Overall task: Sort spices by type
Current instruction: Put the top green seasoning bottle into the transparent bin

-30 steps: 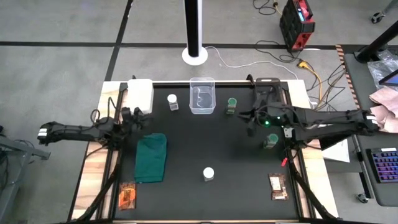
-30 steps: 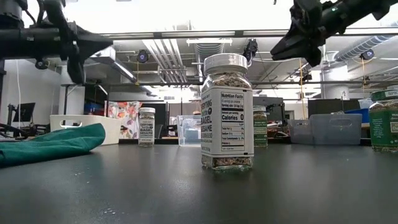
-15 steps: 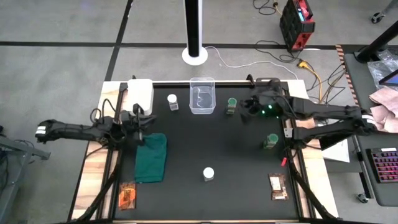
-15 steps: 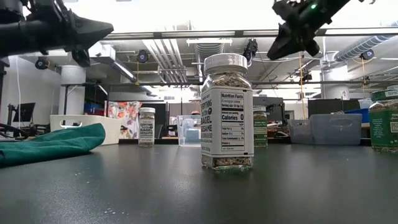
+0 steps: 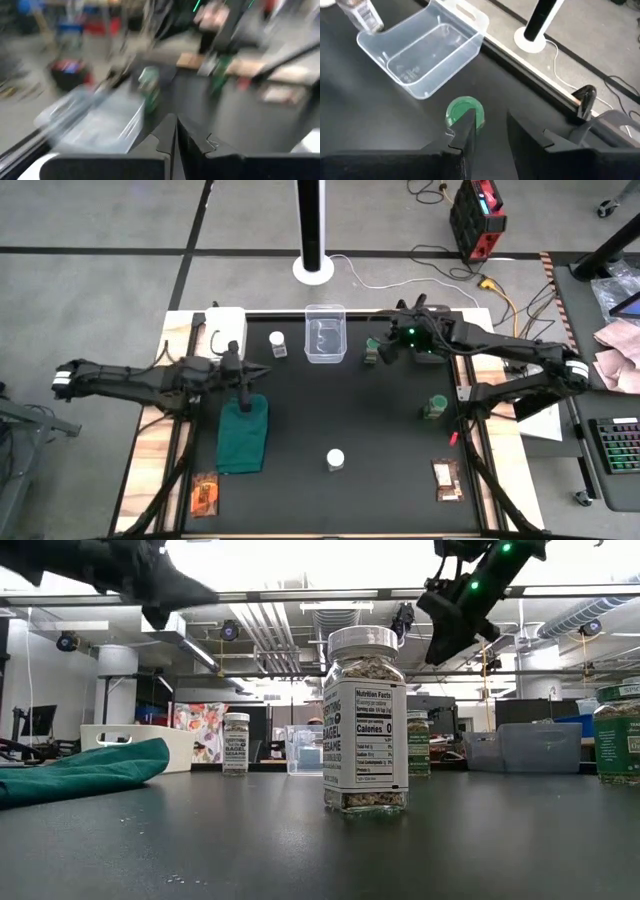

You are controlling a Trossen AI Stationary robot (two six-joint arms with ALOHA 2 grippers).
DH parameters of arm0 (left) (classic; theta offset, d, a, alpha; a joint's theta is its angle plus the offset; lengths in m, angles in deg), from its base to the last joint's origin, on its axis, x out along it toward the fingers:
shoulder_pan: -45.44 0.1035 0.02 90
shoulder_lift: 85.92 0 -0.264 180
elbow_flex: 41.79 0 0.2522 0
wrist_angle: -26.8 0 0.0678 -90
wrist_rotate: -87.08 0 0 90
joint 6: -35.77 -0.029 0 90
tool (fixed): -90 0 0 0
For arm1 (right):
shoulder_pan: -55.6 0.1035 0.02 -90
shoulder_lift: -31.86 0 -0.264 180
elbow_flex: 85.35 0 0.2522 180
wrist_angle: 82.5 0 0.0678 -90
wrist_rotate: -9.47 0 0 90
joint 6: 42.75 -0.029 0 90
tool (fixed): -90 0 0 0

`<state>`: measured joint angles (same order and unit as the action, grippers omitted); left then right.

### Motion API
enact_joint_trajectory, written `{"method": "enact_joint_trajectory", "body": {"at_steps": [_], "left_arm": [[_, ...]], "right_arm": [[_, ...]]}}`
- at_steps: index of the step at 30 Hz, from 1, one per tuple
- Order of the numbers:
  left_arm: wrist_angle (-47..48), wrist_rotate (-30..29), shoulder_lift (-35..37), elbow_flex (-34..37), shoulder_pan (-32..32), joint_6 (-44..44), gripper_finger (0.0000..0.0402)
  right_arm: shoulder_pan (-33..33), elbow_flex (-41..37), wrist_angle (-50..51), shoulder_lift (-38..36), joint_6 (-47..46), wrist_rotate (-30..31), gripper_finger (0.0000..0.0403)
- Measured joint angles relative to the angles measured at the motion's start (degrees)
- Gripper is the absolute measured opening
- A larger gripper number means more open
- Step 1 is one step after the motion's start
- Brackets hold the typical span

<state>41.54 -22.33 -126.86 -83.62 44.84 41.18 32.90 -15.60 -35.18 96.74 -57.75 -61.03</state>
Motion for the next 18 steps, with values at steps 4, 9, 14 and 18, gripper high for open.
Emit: {"method": "enact_joint_trajectory", "body": {"at_steps": [4,9,14,18], "left_arm": [[10.49,-2.76,-2.36,-3.76,-0.04,-0.12,0.0002],[6.09,-1.82,-0.61,-1.45,-1.01,-2.36,0.0002],[0.84,-1.60,2.99,1.47,-3.56,-3.42,0.0002],[0.52,-1.60,5.19,1.66,-5.61,-3.90,0.0002]], "right_arm": [[0.04,0.11,-0.73,2.50,-0.85,-0.03,0.0097],[0.04,0.11,-3.72,5.67,-0.90,-0.05,0.0084],[0.04,0.11,-3.96,8.96,-2.95,-0.32,0.0072],[0.15,0.11,-5.27,11.45,-4.94,-0.49,0.0068]]}}
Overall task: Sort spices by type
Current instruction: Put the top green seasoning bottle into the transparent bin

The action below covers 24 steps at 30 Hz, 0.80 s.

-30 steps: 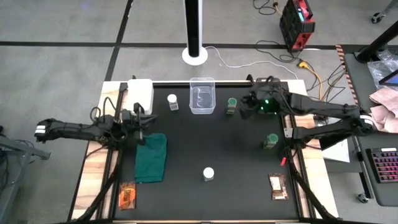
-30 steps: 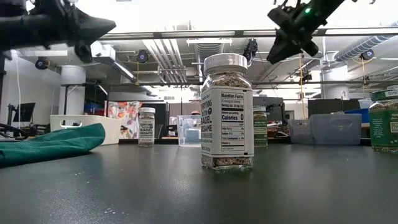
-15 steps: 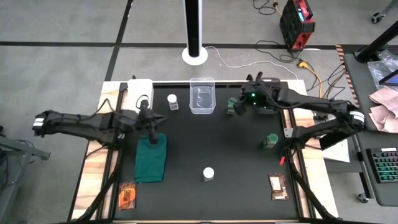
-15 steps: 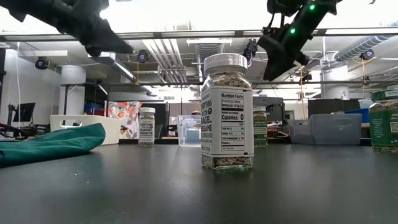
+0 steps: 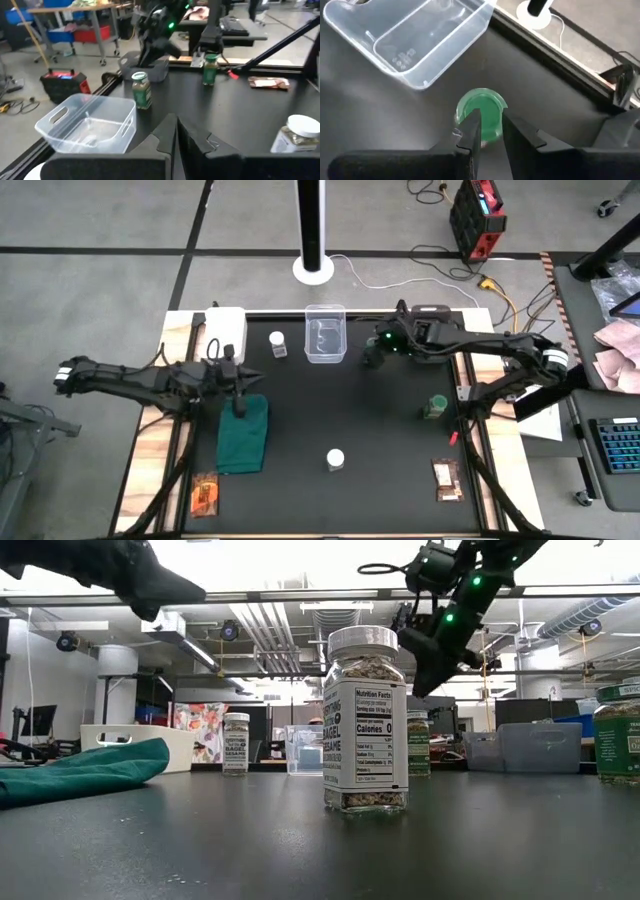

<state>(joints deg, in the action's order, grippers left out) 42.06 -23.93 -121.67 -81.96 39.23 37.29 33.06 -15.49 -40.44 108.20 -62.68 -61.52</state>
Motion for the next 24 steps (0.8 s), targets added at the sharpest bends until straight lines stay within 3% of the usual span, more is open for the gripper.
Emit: {"method": "enact_joint_trajectory", "body": {"at_steps": [4,12,20,24], "left_arm": [[0.14,-0.01,0.27,0.32,-0.97,-2.03,0.0002],[0.10,-4.60,-0.40,-0.77,-0.93,-2.87,0.0002],[0.21,-5.07,-1.18,-1.88,-0.93,-4.49,0.0002],[-0.44,-5.40,-1.57,-2.08,-0.88,-5.96,0.0002]], "right_arm": [[-0.27,-0.01,-5.97,1.60,-1.63,6.70,0.0069],[-1.14,0.83,-10.82,2.27,-0.97,6.51,0.0065],[-1.00,10.49,5.99,3.42,-2.85,6.17,0.0073],[-0.98,13.42,9.51,5.56,-1.19,5.66,0.0080]]}}
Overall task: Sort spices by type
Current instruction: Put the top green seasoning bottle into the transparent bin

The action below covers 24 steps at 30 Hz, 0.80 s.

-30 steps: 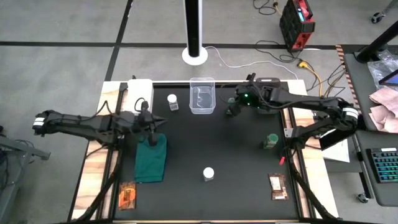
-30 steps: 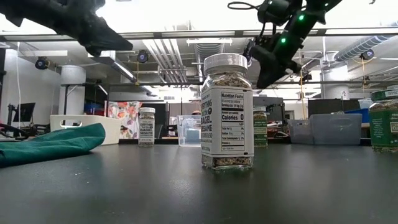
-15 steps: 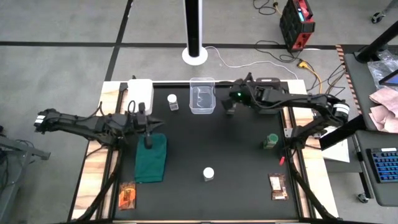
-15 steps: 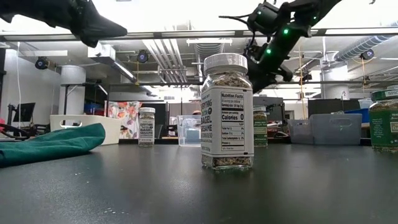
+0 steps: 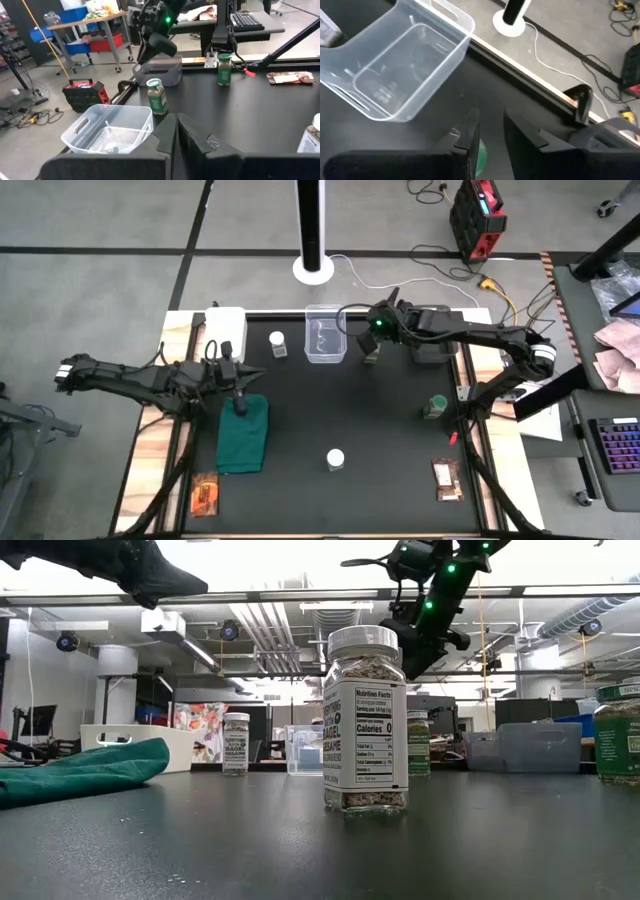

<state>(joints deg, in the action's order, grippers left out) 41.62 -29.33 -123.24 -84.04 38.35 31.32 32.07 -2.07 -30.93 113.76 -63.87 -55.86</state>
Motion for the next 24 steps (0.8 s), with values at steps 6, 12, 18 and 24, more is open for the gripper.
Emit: {"method": "enact_joint_trajectory", "body": {"at_steps": [6,12,18,24], "left_arm": [[-0.99,-0.13,-0.41,0.02,0.00,0.27,0.0002],[-1.08,-0.13,-1.62,0.02,0.00,0.68,0.0002],[-1.81,-0.13,-2.61,0.02,0.00,0.85,0.0002],[-2.12,-0.15,-3.72,0.04,0.00,1.97,0.0002]], "right_arm": [[-1.43,3.16,4.43,3.73,-4.35,-3.10,0.0108],[-2.95,6.30,6.95,5.75,-5.23,-11.08,0.0181],[-3.30,6.41,12.61,7.03,-6.64,-12.64,0.0269],[-3.26,5.90,12.54,8.23,-8.35,-12.59,0.0336]]}}
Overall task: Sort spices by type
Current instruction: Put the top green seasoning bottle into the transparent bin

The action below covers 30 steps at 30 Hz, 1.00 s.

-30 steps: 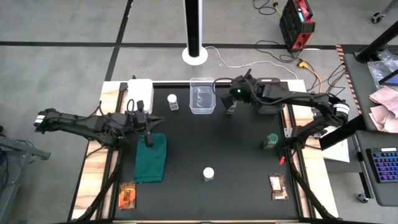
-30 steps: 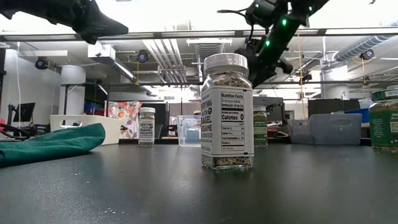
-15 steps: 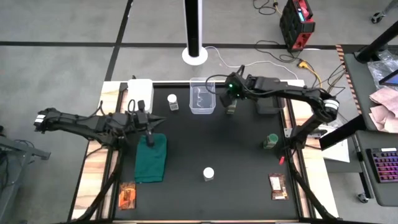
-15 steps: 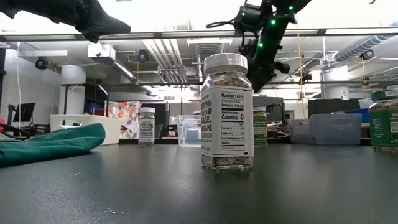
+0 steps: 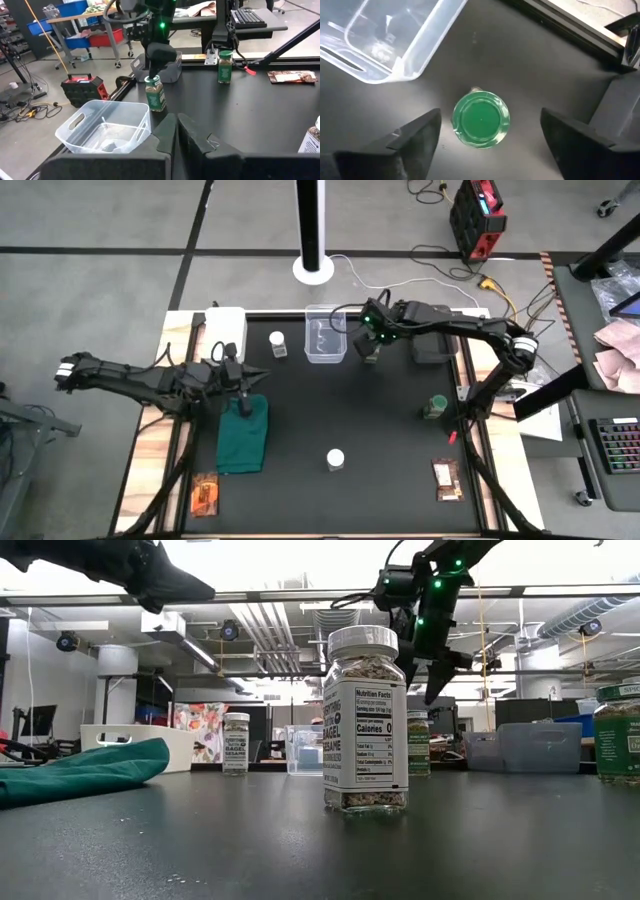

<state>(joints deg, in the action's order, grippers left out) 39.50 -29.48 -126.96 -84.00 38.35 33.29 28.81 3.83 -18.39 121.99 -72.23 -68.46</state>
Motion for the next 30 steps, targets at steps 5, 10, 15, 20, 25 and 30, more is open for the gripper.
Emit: {"method": "enact_joint_trajectory", "body": {"at_steps": [5,10,15,20,25,30], "left_arm": [[-0.49,-0.01,-0.15,0.04,0.00,0.00,0.0002],[-0.46,-0.02,-0.31,0.04,0.00,0.00,0.0002],[-0.46,-0.02,-0.39,0.07,0.00,0.00,0.0002],[-0.44,-0.03,-0.81,0.07,0.00,0.02,0.0002],[-0.53,-0.02,-1.16,0.07,0.00,0.37,0.0002],[-0.80,-0.02,-1.26,0.07,0.00,0.48,0.0002]], "right_arm": [[0.01,-0.30,-0.13,2.02,-0.70,0.11,0.0357],[0.00,-0.39,-0.59,4.65,-0.67,0.09,0.0351],[0.00,-0.41,-1.29,5.66,-1.32,0.06,0.0322],[0.00,-0.41,-1.29,5.72,-2.56,0.00,0.0253],[0.00,-0.41,-1.20,5.68,-2.92,-0.02,0.0197],[0.00,-0.28,-0.38,4.82,-2.33,-0.07,0.0197]]}}
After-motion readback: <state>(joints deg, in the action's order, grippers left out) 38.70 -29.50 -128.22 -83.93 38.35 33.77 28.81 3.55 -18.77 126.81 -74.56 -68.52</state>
